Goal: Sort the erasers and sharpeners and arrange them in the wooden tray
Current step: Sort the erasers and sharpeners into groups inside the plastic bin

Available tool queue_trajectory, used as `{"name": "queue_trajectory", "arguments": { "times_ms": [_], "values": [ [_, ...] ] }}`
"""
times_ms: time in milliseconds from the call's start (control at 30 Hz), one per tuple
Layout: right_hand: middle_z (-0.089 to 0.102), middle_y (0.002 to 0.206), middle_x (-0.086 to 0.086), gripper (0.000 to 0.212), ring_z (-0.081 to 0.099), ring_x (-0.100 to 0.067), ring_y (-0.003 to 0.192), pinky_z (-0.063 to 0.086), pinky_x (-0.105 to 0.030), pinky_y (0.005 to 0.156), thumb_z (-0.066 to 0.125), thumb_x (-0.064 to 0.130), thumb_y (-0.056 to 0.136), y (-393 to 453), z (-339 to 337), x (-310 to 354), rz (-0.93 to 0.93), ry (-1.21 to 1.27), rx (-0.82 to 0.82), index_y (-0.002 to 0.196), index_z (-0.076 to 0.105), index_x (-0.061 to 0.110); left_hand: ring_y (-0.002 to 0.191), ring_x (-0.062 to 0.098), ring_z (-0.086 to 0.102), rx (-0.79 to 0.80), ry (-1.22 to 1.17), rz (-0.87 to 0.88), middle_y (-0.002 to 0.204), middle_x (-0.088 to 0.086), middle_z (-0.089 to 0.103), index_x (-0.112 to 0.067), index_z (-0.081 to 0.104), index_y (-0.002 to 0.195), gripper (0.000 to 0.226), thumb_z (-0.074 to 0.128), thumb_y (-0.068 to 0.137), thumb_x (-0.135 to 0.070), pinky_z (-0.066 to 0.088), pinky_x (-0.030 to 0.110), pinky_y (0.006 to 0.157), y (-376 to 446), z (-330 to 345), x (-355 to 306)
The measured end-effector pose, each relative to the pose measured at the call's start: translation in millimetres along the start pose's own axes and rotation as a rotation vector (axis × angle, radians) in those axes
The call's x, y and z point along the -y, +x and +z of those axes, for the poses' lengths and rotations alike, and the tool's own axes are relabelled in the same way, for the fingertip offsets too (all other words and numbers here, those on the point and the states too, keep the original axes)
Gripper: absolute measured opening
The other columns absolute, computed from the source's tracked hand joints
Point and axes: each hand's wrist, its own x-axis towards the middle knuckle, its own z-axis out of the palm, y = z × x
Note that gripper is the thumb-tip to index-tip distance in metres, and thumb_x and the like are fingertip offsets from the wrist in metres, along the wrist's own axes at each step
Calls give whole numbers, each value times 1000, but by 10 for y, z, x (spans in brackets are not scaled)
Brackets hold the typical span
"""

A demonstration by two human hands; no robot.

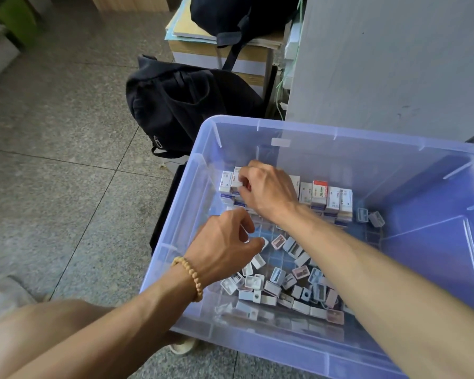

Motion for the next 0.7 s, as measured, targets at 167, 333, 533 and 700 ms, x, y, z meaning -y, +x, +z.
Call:
{"name": "queue_trajectory", "arguments": {
  "times_ms": [167, 333, 533, 700],
  "values": [
    [64, 98, -4, 14, 62, -27, 80, 52, -36, 71, 60, 19, 93, -126, -220, -74, -63, 46, 33, 101, 68, 11, 89, 20, 62, 171, 324, 47, 96, -3, 66, -24, 56, 101, 27, 63, 85, -44, 50, 32, 76, -48, 65, 20],
    [68, 76, 4, 8, 60, -20, 67, 53, -35, 64, 61, 17, 86, -805, -665, -401, 45, 84, -35, 80, 66, 18, 114, 27, 53, 488, 721, 237, 124, 6, 53, -20, 45, 129, 48, 61, 89, -41, 45, 35, 80, 101, 383, -42],
    [68, 105, -9, 16, 63, -33, 102, 53, -37, 80, 59, 30, 88, -1534, -669, -896, 581, -170, 562, 94, 64, 17, 134, 32, 32, 493, 735, 283, 149, 9, 28, -30, 13, 148, 84, 66, 83, -37, 48, 46, 98, 527, 762, 74],
    [49, 134, -16, 32, 47, -35, 125, 43, -39, 97, 57, 28, 92, -1419, -618, -1039, 593, -267, 481, 116, 57, 6, 133, 28, 34, 581, 711, 358, 153, 5, 27, -33, 1, 153, 99, 69, 82, -46, 43, 44, 105, 576, 866, 128]
  ]
}}
